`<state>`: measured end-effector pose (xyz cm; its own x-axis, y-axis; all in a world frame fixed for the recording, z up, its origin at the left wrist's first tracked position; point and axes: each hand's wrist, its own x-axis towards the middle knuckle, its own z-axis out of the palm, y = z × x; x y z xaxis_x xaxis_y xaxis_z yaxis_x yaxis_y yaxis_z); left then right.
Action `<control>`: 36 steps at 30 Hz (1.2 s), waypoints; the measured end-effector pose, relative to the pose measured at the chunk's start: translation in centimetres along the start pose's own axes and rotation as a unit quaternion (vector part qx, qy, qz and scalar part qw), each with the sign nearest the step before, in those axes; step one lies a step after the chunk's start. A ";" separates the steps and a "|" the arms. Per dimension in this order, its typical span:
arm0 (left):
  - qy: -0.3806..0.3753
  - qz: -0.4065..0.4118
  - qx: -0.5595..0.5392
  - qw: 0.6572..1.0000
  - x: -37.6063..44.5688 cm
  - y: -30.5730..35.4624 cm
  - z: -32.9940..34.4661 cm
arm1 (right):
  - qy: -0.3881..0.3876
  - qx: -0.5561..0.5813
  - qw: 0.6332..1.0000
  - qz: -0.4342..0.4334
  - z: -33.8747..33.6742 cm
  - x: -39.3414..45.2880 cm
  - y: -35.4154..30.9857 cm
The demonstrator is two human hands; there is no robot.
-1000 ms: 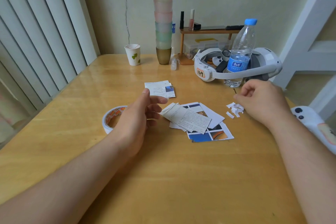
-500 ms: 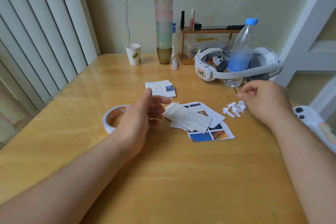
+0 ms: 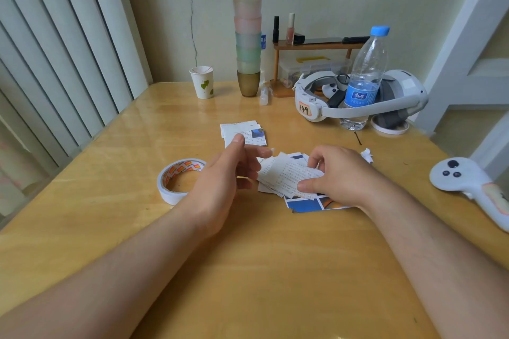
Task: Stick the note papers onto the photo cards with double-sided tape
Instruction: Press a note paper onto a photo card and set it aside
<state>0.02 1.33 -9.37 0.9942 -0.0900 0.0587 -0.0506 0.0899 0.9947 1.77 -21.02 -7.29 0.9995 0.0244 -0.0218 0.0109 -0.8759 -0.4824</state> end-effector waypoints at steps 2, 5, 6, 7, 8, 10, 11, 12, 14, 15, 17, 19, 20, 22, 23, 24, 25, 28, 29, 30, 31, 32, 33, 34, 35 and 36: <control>0.004 -0.002 -0.003 1.000 0.1 0.0 -0.1 | 0.020 0.024 0.999 -0.005 0.1 0.0 -0.1; 0.007 -0.007 -0.015 1.000 0.0 0.1 -0.3 | 0.036 0.098 0.995 -0.002 -0.1 0.0 -0.2; 0.008 -0.010 -0.018 1.000 0.0 0.2 -0.3 | 0.035 0.119 0.992 0.000 -0.4 0.0 -0.1; 0.007 -0.014 -0.020 1.000 -0.1 0.3 -0.3 | 0.034 0.138 0.990 0.003 -0.6 0.0 0.0; 0.006 -0.017 -0.022 1.000 -0.1 0.4 -0.3 | 0.032 0.159 0.987 0.005 -0.9 -0.1 0.0; 0.002 -0.014 -0.023 1.000 -0.3 0.7 -0.4 | 0.019 0.223 0.975 0.012 -1.4 -0.2 -0.2; 0.001 -0.007 -0.023 1.000 -0.5 0.9 -0.3 | 0.004 0.265 0.964 0.020 -1.7 -0.3 -0.4; -0.001 0.007 -0.023 1.000 -0.6 1.0 -0.3 | -0.018 0.310 0.950 0.029 -1.9 -0.3 -0.7; -0.013 0.046 -0.014 0.999 -0.9 1.2 -0.2 | -0.070 0.390 0.917 0.047 -2.0 -0.7 -1.3; -0.020 0.064 -0.008 0.998 -1.1 1.2 -0.2 | -0.093 0.413 0.904 0.052 -1.9 -0.9 -1.6; -0.034 0.080 -0.013 0.996 -1.3 1.2 -0.2 | -0.116 0.433 0.892 0.053 -1.4 -1.3 -2.2; -0.051 0.083 -0.019 0.995 -1.4 1.3 -0.1 | -0.119 0.453 0.882 0.052 -1.0 -1.5 -2.6; -0.049 0.082 -0.022 0.995 -1.4 1.3 0.0 | -0.117 0.471 0.873 0.052 -0.9 -1.6 -2.8; -0.032 0.075 -0.047 0.996 -1.4 1.5 0.1 | -0.124 0.537 0.833 0.057 -0.7 -1.6 -3.1; -0.022 0.071 -0.065 0.995 -1.4 1.7 0.2 | -0.135 0.579 0.802 0.058 -0.6 -1.7 -3.3; -0.012 0.067 -0.083 0.994 -1.4 1.8 0.2 | -0.144 0.614 0.774 0.057 -0.3 -1.9 -3.6; -0.001 0.060 -0.100 0.993 -1.4 1.9 0.2 | -0.142 0.635 0.757 0.056 0.0 -1.9 -3.8; 0.011 0.046 -0.119 0.992 -1.4 1.8 0.2 | -0.108 0.658 0.742 0.065 0.7 -2.0 -4.5; 0.011 0.047 -0.108 0.993 -1.5 1.7 0.1 | -0.098 0.656 0.745 0.071 0.7 -2.0 -4.7; 0.011 0.056 -0.086 0.995 -1.5 1.6 0.0 | -0.089 0.646 0.754 0.076 0.7 -2.0 -4.7; 0.011 0.076 -0.043 0.996 -1.5 1.5 -0.2 | -0.084 0.632 0.766 0.078 0.6 -2.1 -4.7; 0.011 0.111 0.027 0.993 -1.6 1.4 -0.5 | -0.082 0.619 0.777 0.079 0.5 -2.1 -4.6; 0.010 0.157 0.117 0.981 -1.7 1.4 -0.9 | -0.083 0.610 0.784 0.079 0.4 -2.2 -4.5; 0.004 0.204 0.215 0.955 -1.8 1.3 -1.3 | -0.085 0.603 0.789 0.080 0.3 -2.2 -4.5; -0.010 0.242 0.306 0.921 -1.9 1.2 -1.8 | -0.087 0.597 0.793 0.082 0.2 -2.3 -4.5; -0.026 0.267 0.378 0.886 -1.9 1.2 -2.1 | -0.088 0.594 0.795 0.084 0.1 -2.3 -4.5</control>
<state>-1.76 3.65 -8.45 0.8045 -0.2817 0.5228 -0.5812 -0.5543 0.5957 -0.59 -17.09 -5.14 0.9629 0.1130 -0.2452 -0.2636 0.1969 -0.9443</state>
